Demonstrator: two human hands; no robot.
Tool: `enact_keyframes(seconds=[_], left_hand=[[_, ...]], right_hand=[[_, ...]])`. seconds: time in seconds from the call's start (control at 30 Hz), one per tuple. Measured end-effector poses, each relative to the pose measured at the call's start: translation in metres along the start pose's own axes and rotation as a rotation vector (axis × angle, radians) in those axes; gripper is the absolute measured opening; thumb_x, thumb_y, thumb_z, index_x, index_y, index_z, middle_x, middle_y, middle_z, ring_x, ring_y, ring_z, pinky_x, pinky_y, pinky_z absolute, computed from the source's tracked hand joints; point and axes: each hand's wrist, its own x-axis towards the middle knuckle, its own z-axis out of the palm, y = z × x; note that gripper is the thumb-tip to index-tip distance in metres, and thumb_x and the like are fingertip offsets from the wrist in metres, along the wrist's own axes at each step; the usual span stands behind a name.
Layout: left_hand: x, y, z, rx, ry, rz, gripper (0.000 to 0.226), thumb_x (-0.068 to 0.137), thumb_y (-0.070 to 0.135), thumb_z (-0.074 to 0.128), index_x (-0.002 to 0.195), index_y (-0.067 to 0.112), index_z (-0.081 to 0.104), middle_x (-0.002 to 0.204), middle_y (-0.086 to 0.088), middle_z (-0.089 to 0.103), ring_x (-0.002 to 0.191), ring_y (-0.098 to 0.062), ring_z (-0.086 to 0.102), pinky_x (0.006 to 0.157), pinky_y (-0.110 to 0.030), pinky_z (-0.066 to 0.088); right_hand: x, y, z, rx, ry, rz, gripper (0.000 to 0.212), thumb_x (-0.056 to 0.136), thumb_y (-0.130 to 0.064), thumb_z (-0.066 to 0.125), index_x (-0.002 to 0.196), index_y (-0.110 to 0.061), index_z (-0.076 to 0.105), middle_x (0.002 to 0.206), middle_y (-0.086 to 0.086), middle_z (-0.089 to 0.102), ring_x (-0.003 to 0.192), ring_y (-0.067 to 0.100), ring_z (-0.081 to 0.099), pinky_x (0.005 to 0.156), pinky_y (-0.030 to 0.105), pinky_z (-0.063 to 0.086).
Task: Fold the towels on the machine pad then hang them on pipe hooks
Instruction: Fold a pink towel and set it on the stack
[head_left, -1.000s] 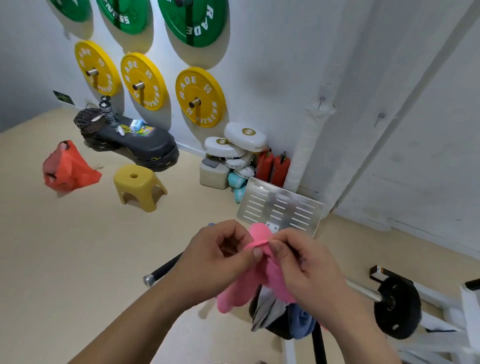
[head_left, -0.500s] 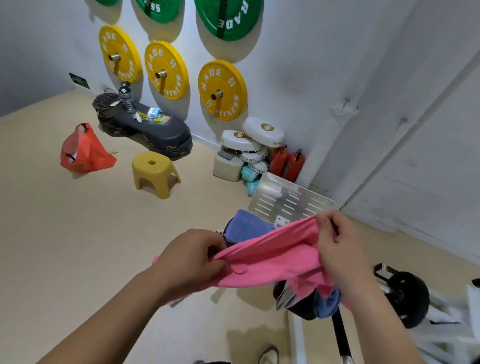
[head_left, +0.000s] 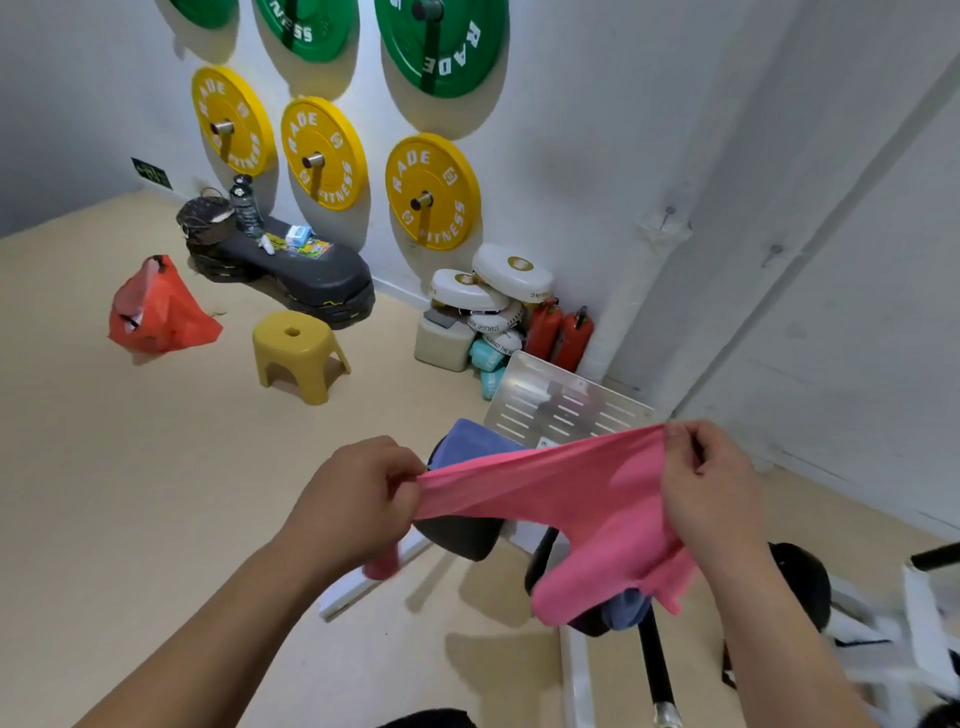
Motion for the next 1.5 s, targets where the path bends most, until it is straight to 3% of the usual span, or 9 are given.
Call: enact_keyframes(seconds=[0.1, 0.37, 0.43, 0.6, 0.8, 0.87, 1.07, 1.23, 1.5], left_hand=[[0.004, 0.006, 0.015, 0.181, 0.059, 0.015, 0.025, 0.091, 0.017, 0.051, 0.099, 0.03, 0.071, 0.087, 0.009, 0.067, 0.082, -0.016, 0.062, 0.071, -0.035, 0.054], [-0.003, -0.005, 0.034, -0.087, 0.119, -0.129, 0.028, 0.092, 0.007, 0.055, 0.088, 0.03, 0.07, 0.079, 0.015, 0.072, 0.075, -0.002, 0.065, 0.063, -0.023, 0.05], [-0.004, -0.005, 0.034, -0.112, 0.159, -0.193, 0.019, 0.095, 0.015, 0.06, 0.087, 0.029, 0.07, 0.078, 0.014, 0.072, 0.075, -0.001, 0.065, 0.063, -0.022, 0.048], [-0.02, 0.041, 0.038, -0.512, 0.238, -0.301, 0.017, 0.092, 0.027, 0.069, 0.078, 0.019, 0.071, 0.075, 0.001, 0.073, 0.069, -0.009, 0.065, 0.065, -0.029, 0.05], [-0.035, 0.09, 0.055, -0.957, -0.163, -0.195, 0.027, 0.1, 0.011, 0.062, 0.111, 0.029, 0.079, 0.113, 0.011, 0.077, 0.106, -0.009, 0.072, 0.093, -0.029, 0.057], [-0.037, 0.087, 0.056, -0.941, -0.178, -0.173, 0.04, 0.098, 0.001, 0.059, 0.12, 0.03, 0.076, 0.122, 0.014, 0.074, 0.116, -0.006, 0.069, 0.1, -0.028, 0.054], [-0.034, 0.066, 0.05, -0.858, 0.025, -0.17, 0.032, 0.093, 0.002, 0.069, 0.1, 0.029, 0.084, 0.104, 0.008, 0.079, 0.103, -0.007, 0.073, 0.097, -0.03, 0.057], [-0.032, 0.062, 0.052, -0.612, -0.055, 0.017, 0.05, 0.091, 0.012, 0.073, 0.13, 0.044, 0.064, 0.097, 0.011, 0.073, 0.095, -0.007, 0.07, 0.088, -0.026, 0.057], [-0.029, 0.053, 0.059, -0.382, 0.021, 0.121, 0.011, 0.093, 0.023, 0.07, 0.093, 0.033, 0.074, 0.091, 0.012, 0.07, 0.091, -0.009, 0.066, 0.078, -0.033, 0.056]], right_hand=[[0.009, 0.002, -0.014, 0.028, 0.034, -0.008, 0.019, 0.106, -0.023, 0.049, 0.092, -0.02, 0.061, 0.081, -0.009, 0.061, 0.076, 0.001, 0.053, 0.065, 0.017, 0.038], [0.013, 0.038, -0.019, 0.005, -0.01, 0.153, 0.026, 0.106, -0.022, 0.048, 0.091, -0.008, 0.064, 0.08, 0.008, 0.064, 0.078, 0.027, 0.056, 0.063, 0.035, 0.038], [0.009, 0.037, -0.015, 0.024, -0.054, 0.174, 0.031, 0.106, -0.024, 0.048, 0.091, -0.004, 0.065, 0.079, 0.017, 0.063, 0.073, 0.025, 0.053, 0.06, 0.029, 0.039], [-0.014, 0.014, -0.002, 0.136, -0.205, 0.12, 0.029, 0.106, -0.024, 0.05, 0.082, -0.022, 0.067, 0.072, -0.002, 0.064, 0.066, 0.004, 0.056, 0.058, 0.013, 0.041], [-0.048, -0.016, 0.029, 0.332, -0.489, 0.148, 0.022, 0.103, -0.026, 0.06, 0.087, -0.02, 0.074, 0.082, 0.005, 0.076, 0.073, 0.009, 0.068, 0.072, 0.032, 0.055], [-0.054, -0.018, 0.032, 0.343, -0.513, 0.136, 0.021, 0.102, -0.019, 0.059, 0.09, -0.022, 0.075, 0.084, 0.002, 0.077, 0.077, 0.012, 0.071, 0.074, 0.031, 0.057], [-0.061, -0.015, 0.025, 0.314, -0.587, 0.056, 0.027, 0.099, -0.017, 0.065, 0.088, -0.037, 0.079, 0.087, -0.002, 0.077, 0.086, 0.019, 0.072, 0.079, 0.031, 0.056], [-0.058, -0.013, 0.015, 0.214, -0.723, -0.06, 0.022, 0.1, -0.017, 0.064, 0.096, -0.033, 0.079, 0.091, -0.004, 0.077, 0.091, 0.019, 0.07, 0.085, 0.033, 0.056], [-0.047, -0.001, 0.003, 0.002, -0.675, -0.075, 0.021, 0.09, -0.015, 0.07, 0.088, -0.034, 0.078, 0.085, -0.012, 0.077, 0.084, 0.007, 0.071, 0.079, 0.029, 0.059]])
